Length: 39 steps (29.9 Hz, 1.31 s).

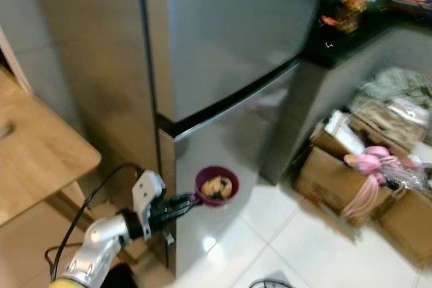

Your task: Restocking fridge

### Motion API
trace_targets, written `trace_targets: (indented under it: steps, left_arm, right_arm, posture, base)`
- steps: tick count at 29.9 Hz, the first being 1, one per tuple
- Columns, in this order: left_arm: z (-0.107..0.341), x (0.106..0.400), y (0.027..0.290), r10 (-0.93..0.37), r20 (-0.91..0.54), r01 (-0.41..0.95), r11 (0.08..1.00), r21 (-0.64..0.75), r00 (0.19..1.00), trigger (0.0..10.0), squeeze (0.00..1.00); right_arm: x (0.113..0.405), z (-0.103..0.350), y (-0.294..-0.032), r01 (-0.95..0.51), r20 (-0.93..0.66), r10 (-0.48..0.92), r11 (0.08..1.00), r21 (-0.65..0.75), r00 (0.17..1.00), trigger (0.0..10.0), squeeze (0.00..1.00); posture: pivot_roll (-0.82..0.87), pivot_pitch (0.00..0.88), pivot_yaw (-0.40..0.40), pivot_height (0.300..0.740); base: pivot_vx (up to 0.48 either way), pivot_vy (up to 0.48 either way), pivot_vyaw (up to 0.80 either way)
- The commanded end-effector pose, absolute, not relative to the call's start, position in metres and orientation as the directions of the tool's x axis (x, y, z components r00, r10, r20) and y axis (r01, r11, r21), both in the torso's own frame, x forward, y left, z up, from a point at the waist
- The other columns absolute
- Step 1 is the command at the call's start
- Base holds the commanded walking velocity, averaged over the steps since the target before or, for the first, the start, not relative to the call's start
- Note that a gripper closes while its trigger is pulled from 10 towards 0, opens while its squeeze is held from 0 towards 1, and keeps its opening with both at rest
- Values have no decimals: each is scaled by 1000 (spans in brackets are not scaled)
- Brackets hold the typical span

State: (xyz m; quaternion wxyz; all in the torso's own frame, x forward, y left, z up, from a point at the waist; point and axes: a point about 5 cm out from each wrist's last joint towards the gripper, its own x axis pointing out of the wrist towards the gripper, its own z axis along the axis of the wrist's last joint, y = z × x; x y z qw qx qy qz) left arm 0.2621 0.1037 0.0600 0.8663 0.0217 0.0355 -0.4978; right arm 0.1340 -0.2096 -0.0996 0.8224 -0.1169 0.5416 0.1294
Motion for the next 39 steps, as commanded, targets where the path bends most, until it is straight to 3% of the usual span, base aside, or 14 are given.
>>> trace_targets:
  steps: [1, 16, 24, 28, 39]
  left_arm:
    - [64, 263, 102, -871, -76, 873, 487, 12, 486, 10000, 0]
    - [53, 242, 107, -920, -154, 923, 375, -85, 360, 10000, 0]
    - [52, 236, 108, -933, -157, 931, 344, -121, 324, 10000, 0]
    - [52, 235, 109, -923, -175, 923, 366, -118, 343, 10000, 0]
    - [50, 227, 119, -916, -209, 921, 371, -118, 342, 10000, 0]
  right_arm:
    - [134, -99, -215, -321, -921, 76, 946, -56, 383, 10000, 0]
    - [127, -97, -230, -323, -922, 82, 945, -48, 378, 10000, 0]
    - [122, -96, -238, -319, -924, 64, 946, -64, 377, 10000, 0]
    - [122, -96, -238, -323, -924, 64, 944, -65, 376, 10000, 0]
    - [140, -97, -210, -339, -914, 94, 939, -51, 395, 10000, 0]
  posture:
    - [96, 1, -91, 740]
    - [91, 5, -91, 740]
    - [89, 1, -90, 740]
    - [89, 0, -91, 740]
    - [91, 5, -92, 740]
  base:
    - [277, -386, 794]
    - [54, -67, 771]
    - [0, 0, 0]
    - [0, 0, 0]
    - [-132, 0, 0]
